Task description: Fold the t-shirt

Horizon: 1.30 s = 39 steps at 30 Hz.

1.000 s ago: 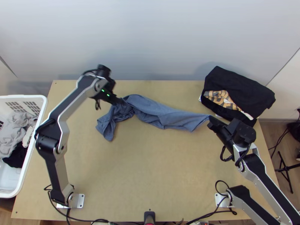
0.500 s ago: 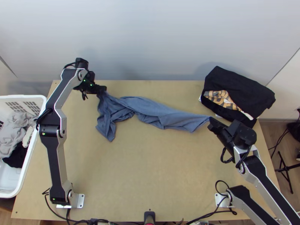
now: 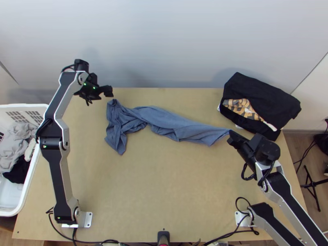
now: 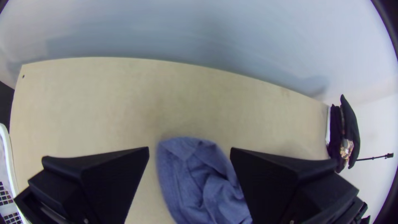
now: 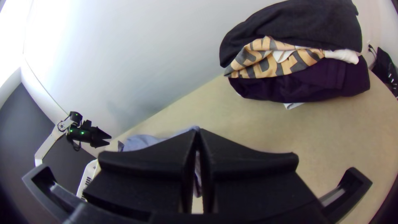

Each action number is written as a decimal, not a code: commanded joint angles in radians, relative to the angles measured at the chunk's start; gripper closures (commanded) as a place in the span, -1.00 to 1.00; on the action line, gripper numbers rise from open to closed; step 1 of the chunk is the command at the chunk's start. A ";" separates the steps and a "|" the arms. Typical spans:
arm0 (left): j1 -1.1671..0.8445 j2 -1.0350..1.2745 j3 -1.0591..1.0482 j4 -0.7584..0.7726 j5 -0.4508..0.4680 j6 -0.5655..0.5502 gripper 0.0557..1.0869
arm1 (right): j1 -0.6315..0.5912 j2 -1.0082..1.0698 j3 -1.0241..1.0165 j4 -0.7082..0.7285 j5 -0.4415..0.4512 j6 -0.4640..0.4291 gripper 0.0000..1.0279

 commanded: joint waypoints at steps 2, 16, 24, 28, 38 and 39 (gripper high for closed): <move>-0.008 -0.021 0.022 -0.178 0.043 -0.042 -0.71 | 0.001 -0.002 -0.010 0.000 0.000 0.004 0.94; -0.051 -0.036 -0.029 -0.274 0.081 -0.131 0.00 | 0.010 -0.002 -0.012 0.004 0.009 0.002 0.94; -0.068 -0.016 -0.030 -0.254 0.075 -0.114 0.00 | 0.010 -0.001 -0.005 0.006 0.009 0.001 0.94; -0.079 0.007 -0.032 -0.250 0.040 -0.102 0.00 | 0.010 -0.001 -0.004 0.006 0.009 -0.001 0.94; -0.125 0.058 -0.064 -0.259 -0.046 -0.082 0.06 | 0.006 0.005 0.005 0.006 0.009 -0.004 0.94; -0.131 0.062 -0.064 -0.265 -0.051 -0.080 0.06 | 0.004 0.005 0.007 0.006 0.009 -0.004 0.94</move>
